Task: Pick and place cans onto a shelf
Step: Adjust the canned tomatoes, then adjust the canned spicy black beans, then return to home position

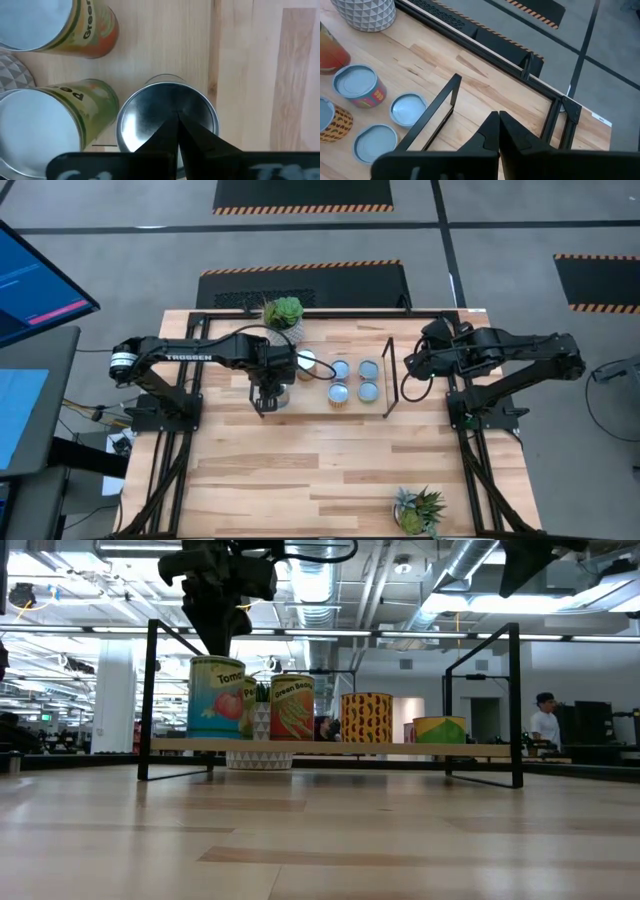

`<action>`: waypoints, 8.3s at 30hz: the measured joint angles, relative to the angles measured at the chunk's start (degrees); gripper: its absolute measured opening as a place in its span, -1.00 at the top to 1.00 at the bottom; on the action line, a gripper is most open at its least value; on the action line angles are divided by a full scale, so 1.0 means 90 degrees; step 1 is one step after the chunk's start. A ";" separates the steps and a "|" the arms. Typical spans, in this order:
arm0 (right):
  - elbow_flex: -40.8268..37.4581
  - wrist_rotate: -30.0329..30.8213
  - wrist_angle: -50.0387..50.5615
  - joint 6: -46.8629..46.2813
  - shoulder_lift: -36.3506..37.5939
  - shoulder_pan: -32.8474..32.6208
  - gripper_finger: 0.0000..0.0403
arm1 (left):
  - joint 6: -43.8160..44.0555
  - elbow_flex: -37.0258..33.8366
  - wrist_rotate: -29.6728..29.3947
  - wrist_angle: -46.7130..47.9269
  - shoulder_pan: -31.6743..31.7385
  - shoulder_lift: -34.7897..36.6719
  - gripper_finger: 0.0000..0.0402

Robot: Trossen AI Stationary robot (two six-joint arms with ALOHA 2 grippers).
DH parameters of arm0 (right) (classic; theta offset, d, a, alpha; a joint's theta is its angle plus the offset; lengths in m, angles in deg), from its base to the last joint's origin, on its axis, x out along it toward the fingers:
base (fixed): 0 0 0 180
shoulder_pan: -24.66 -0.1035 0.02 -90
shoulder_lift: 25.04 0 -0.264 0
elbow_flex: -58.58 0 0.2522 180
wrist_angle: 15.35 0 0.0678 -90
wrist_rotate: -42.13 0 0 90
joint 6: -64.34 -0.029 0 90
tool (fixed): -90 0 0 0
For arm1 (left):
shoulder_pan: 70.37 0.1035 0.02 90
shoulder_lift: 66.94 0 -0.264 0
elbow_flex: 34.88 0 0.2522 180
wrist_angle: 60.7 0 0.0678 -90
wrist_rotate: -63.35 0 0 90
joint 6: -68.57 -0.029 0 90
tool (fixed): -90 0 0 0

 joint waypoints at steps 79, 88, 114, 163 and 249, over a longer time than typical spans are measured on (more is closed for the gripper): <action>0.1599 -0.4524 -0.5086 0.7876 -0.4606 0.0357 0.94 | 0.5115 -0.1049 -0.3683 0.2347 -0.1217 0.4158 1.00; 0.1596 -0.4488 -0.4654 0.8061 -0.5061 0.0185 0.94 | 0.5037 -0.1710 -0.3622 0.1660 -0.1217 0.4167 1.00; 0.1641 -0.4444 -0.4477 0.7994 -0.5050 0.0328 0.93 | 0.5003 -0.1719 -0.3738 0.1346 -0.1216 0.4150 1.00; 0.0413 -0.3001 -0.3371 0.5042 0.0647 -0.0170 0.84 | 0.3815 -0.2187 -0.2813 -0.0630 -0.1214 0.6561 1.00; -0.8563 -0.4007 -1.2791 0.4622 0.4277 0.1481 0.84 | 0.1010 -0.8000 -0.2383 -0.6309 -0.1217 0.9870 1.00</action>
